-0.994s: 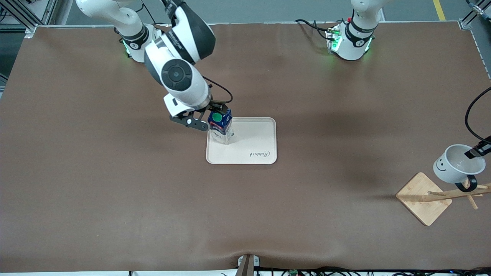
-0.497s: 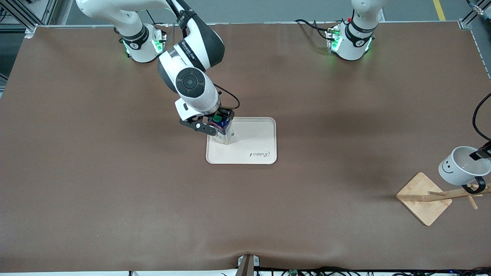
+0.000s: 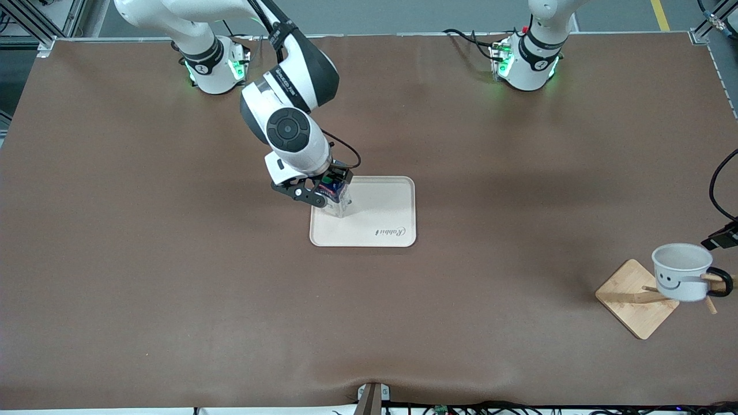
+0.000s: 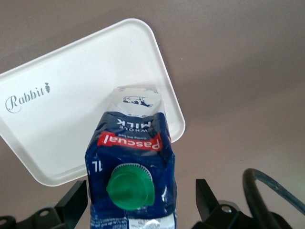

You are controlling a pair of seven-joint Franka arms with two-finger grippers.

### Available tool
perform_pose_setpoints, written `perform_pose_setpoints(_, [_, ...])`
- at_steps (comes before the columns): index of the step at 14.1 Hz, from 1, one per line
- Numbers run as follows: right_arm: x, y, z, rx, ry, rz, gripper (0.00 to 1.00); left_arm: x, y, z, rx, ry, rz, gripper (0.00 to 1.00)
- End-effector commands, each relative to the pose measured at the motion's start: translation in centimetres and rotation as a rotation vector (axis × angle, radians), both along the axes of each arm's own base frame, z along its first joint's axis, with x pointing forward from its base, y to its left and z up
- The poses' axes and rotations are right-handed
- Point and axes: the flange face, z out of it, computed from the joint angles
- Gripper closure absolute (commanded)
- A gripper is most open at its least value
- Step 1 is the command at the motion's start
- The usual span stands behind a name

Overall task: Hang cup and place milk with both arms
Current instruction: 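Lift the milk carton with the right gripper while the left gripper withdraws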

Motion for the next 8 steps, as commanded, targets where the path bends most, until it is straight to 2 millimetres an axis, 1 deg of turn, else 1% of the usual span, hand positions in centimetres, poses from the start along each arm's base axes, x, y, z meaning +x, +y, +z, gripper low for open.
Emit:
perform_pose_setpoints(1, [0.0,0.9,-0.8,0.004,0.000,-0.048,0.00,0.3,-0.7,2.5,0.002,-0.034,-0.017,0.00])
perform_pose_setpoints(3, [0.0,0.8,-1.5,-0.005,0.009,-0.047,0.00,0.4,-1.6,4.2,0.001,-0.024,-0.037,0.00])
perform_pose_setpoints(4, [-0.1,0.9,-1.5,-0.009,0.011,-0.042,0.30,0.4,-2.0,5.3,0.000,-0.016,-0.048,0.00])
perform_pose_setpoints(5, [-0.1,0.8,-1.4,-0.011,0.016,-0.046,0.68,0.5,-3.3,5.8,0.005,0.004,-0.073,0.00])
perform_pose_setpoints(6, [0.1,0.5,-1.4,-0.011,0.018,-0.051,0.78,0.1,-3.8,6.3,0.041,0.028,-0.094,0.00])
perform_pose_setpoints(7, [0.0,0.7,-1.3,-0.010,0.016,-0.051,0.85,-0.4,-4.8,7.4,0.077,0.038,-0.117,0.00])
perform_pose_setpoints(8, [-0.1,0.9,-1.2,-0.012,0.013,-0.059,0.91,-0.6,-5.8,7.8,0.078,0.055,-0.137,0.00])
